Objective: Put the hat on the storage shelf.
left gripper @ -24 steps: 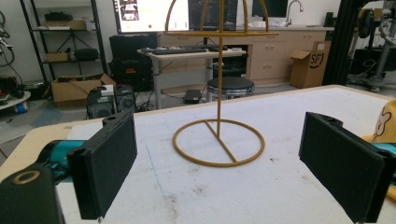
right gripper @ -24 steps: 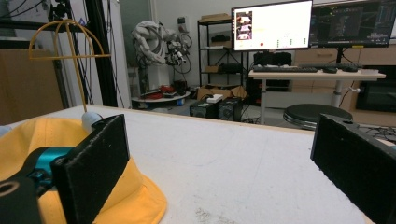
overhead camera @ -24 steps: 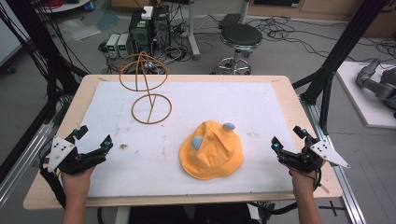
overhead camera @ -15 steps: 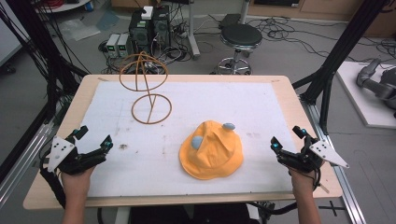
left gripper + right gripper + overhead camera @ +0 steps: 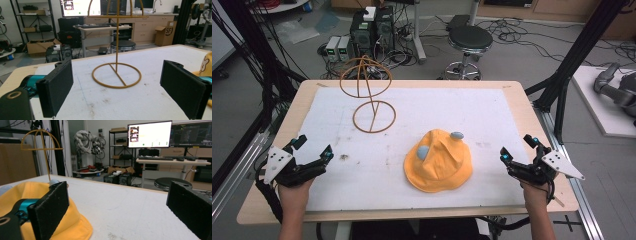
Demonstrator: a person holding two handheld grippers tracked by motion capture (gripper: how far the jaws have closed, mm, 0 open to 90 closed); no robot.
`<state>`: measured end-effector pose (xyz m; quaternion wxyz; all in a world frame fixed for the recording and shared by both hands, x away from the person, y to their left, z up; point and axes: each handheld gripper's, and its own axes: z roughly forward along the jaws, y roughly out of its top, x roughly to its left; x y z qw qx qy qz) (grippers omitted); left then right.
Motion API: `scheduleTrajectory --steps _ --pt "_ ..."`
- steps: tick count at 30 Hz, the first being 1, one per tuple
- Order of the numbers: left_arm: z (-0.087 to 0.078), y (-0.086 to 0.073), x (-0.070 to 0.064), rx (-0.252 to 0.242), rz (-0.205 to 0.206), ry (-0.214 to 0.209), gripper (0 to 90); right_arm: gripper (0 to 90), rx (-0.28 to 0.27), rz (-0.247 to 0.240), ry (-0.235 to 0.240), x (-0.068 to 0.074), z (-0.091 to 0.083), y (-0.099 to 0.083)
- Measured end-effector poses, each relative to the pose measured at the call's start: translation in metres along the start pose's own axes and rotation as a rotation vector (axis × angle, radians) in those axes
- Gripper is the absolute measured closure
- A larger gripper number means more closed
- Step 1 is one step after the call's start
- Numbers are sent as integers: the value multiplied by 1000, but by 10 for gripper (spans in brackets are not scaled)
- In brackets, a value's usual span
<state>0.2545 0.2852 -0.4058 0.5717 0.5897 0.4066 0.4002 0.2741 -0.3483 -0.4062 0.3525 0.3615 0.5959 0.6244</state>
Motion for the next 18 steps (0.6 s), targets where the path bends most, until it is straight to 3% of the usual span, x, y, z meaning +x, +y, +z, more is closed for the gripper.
scheduleTrajectory --steps 6,8,12,14,18 --pt "0 0 0 1 2 -1 118 42 4 -22 40 8 4 3" --pt "1 0 -1 0 1 -5 118 42 13 -61 76 16 8 6" --pt "1 0 -2 2 3 -7 118 42 22 -72 118 27 15 7" --pt "1 0 -2 3 2 -6 118 42 36 -76 166 39 23 8" --pt "-1 0 -1 2 2 -1 118 42 64 -88 214 55 34 8"
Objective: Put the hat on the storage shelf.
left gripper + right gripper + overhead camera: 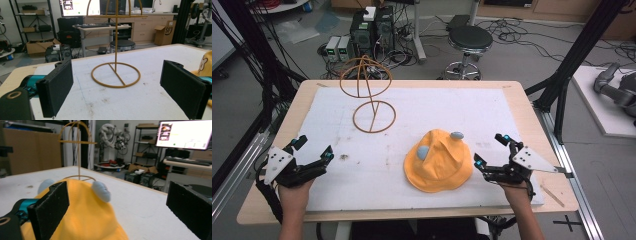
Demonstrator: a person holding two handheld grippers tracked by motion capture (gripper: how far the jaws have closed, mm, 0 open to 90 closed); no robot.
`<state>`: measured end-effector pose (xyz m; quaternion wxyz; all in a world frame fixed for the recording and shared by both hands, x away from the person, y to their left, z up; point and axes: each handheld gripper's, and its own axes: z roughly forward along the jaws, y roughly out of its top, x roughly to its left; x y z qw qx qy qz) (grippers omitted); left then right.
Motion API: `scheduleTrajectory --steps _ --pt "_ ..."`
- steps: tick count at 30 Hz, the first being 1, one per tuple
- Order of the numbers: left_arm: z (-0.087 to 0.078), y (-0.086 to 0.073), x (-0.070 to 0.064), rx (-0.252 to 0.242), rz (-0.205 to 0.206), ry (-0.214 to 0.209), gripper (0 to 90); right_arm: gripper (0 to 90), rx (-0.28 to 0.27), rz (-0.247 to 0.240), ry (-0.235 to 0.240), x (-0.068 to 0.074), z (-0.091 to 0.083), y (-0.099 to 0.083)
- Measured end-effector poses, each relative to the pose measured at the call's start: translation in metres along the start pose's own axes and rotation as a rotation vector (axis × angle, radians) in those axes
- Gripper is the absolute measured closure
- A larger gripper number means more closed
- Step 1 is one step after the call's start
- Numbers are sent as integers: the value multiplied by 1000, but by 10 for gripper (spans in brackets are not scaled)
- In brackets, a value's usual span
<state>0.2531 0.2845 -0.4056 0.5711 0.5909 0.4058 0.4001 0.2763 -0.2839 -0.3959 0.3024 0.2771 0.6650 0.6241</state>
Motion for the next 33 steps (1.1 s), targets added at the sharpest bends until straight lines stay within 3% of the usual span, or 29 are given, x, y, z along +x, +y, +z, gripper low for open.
scheduleTrajectory --steps 5,9,17,19,27,30,33 --pt "-2 0 1 1 2 2 118 46 28 -7 47 15 15 0" --pt "-4 0 1 4 4 5 118 49 97 -25 78 32 35 -5" --pt "-5 -1 1 5 4 6 118 72 185 -46 92 47 61 -15" --pt "-5 -1 1 5 4 6 118 160 197 -58 89 50 63 -16" --pt "-5 -1 0 4 3 5 118 295 265 -18 86 48 67 -20" --pt "-5 -1 1 5 3 5 118 430 294 8 67 48 69 -21" --pt "-5 -1 1 5 3 5 118 535 319 27 78 47 69 -22"
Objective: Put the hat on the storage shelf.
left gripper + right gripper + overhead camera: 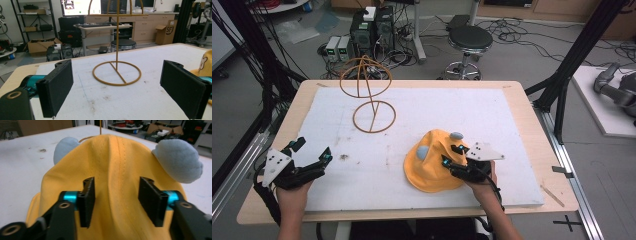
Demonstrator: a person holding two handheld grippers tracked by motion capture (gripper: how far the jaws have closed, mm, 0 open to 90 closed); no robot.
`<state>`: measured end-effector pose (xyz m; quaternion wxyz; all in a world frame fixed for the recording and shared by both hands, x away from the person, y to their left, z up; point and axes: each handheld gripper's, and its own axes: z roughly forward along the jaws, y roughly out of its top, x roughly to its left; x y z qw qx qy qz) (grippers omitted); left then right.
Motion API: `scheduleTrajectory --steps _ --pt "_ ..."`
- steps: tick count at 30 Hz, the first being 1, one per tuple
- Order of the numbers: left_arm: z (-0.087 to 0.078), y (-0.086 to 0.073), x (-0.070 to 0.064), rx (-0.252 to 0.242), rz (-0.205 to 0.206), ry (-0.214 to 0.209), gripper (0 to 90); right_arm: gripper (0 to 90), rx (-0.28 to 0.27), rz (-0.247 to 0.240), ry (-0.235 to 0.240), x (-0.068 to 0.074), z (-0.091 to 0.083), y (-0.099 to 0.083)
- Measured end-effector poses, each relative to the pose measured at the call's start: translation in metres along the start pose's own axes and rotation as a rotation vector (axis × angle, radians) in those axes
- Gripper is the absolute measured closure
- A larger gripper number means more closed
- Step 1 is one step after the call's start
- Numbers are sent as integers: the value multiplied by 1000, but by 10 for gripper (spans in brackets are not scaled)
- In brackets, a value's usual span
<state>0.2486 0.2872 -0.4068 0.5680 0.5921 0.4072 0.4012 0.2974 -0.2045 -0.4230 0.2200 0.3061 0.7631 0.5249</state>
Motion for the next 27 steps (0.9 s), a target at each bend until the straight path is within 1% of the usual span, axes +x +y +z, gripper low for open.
scheduleTrajectory --steps 2,3,4,5,6,7,8,9,10,11,13,16,17,18,20,22,27 --pt "0 0 0 -1 0 0 118 596 20 4 -3 0 0 0" --pt "0 0 0 -1 0 0 118 596 20 4 -3 0 0 0" --pt "0 0 0 1 0 -1 118 648 38 10 -9 0 1 0" --pt "0 0 0 3 1 0 118 673 44 8 -17 0 1 0" --pt "0 0 0 3 1 0 118 673 44 8 -17 0 1 0" --pt "0 0 0 2 0 -1 118 759 67 -8 -30 2 2 1" --pt "0 0 0 1 0 0 118 759 67 -8 -30 2 2 1" --pt "0 0 0 1 -1 -1 118 787 70 -12 -34 3 2 1" --pt "0 0 -1 0 -1 -2 118 866 91 -41 -53 6 3 3" --pt "0 0 -1 0 -1 -2 118 882 99 -62 -61 8 3 4" --pt "0 0 0 2 -1 -2 118 888 116 -91 -79 12 3 6" --pt "0 -1 0 3 -1 -1 118 892 119 -97 -83 12 2 7" --pt "0 -1 0 3 -1 -1 118 894 102 -68 -70 10 0 8" --pt "0 -1 0 2 -2 0 118 894 96 -57 -65 9 -1 8" --pt "0 -1 0 2 -3 0 118 894 78 -16 -44 6 -3 8" --pt "0 -1 0 4 -2 0 118 894 55 3 -32 4 -6 9" --pt "0 -1 0 2 -3 2 118 894 8 13 -23 3 -12 16"
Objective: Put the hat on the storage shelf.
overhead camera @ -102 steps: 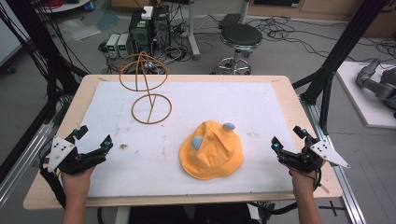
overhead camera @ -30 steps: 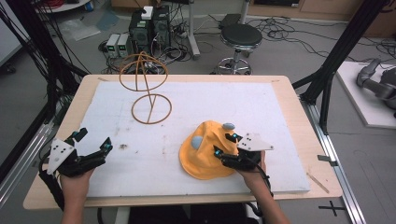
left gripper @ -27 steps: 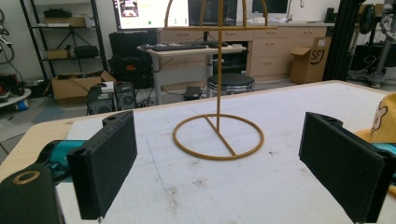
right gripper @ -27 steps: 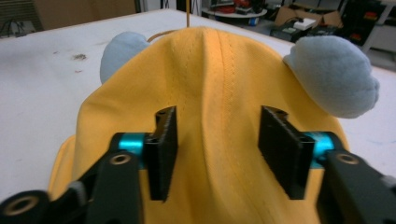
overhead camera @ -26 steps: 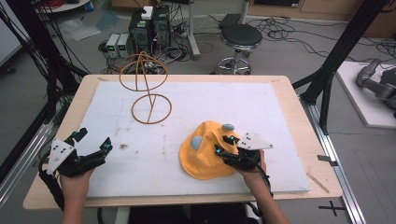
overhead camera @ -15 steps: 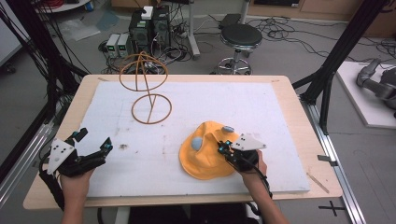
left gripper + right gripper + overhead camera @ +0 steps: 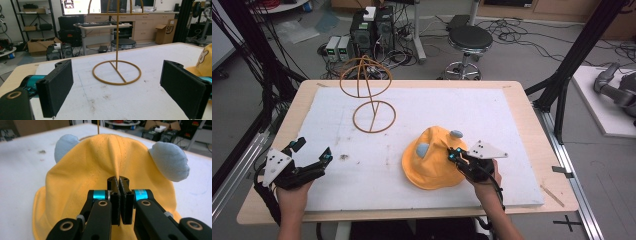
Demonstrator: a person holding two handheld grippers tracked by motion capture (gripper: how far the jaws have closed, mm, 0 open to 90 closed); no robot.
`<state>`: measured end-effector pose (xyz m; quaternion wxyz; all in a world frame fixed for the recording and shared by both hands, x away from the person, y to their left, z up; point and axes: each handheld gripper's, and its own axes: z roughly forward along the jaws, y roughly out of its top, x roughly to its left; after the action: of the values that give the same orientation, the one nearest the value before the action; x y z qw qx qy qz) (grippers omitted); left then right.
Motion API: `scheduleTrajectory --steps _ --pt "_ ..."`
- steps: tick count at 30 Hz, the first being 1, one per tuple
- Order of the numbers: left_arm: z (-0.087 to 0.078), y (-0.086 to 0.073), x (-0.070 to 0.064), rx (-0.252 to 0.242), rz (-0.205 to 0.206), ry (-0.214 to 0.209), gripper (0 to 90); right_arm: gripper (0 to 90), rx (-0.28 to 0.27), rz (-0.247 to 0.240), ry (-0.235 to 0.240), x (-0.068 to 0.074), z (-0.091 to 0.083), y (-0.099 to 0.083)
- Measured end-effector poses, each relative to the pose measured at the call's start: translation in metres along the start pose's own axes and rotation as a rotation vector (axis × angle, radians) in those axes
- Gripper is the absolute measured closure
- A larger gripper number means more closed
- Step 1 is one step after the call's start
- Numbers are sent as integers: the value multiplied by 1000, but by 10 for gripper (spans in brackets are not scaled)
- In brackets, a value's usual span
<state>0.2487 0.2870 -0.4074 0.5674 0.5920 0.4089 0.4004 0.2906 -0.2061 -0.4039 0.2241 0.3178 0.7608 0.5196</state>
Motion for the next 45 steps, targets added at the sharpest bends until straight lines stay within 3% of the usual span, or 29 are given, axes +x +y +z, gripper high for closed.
scheduleTrajectory --steps 11,12,18,26,45 --pt "0 0 0 0 4 0 118 894 -149 86 16 -11 -21 28" --pt "0 0 0 0 4 0 118 894 -185 101 16 -13 -22 36" --pt "0 0 -1 3 4 -4 118 894 -242 100 11 -16 -21 57" --pt "1 1 -2 -3 1 -10 118 894 -327 92 8 -16 -10 104" --pt "1 2 -1 -16 -6 -10 118 896 -405 55 -8 -8 34 201"
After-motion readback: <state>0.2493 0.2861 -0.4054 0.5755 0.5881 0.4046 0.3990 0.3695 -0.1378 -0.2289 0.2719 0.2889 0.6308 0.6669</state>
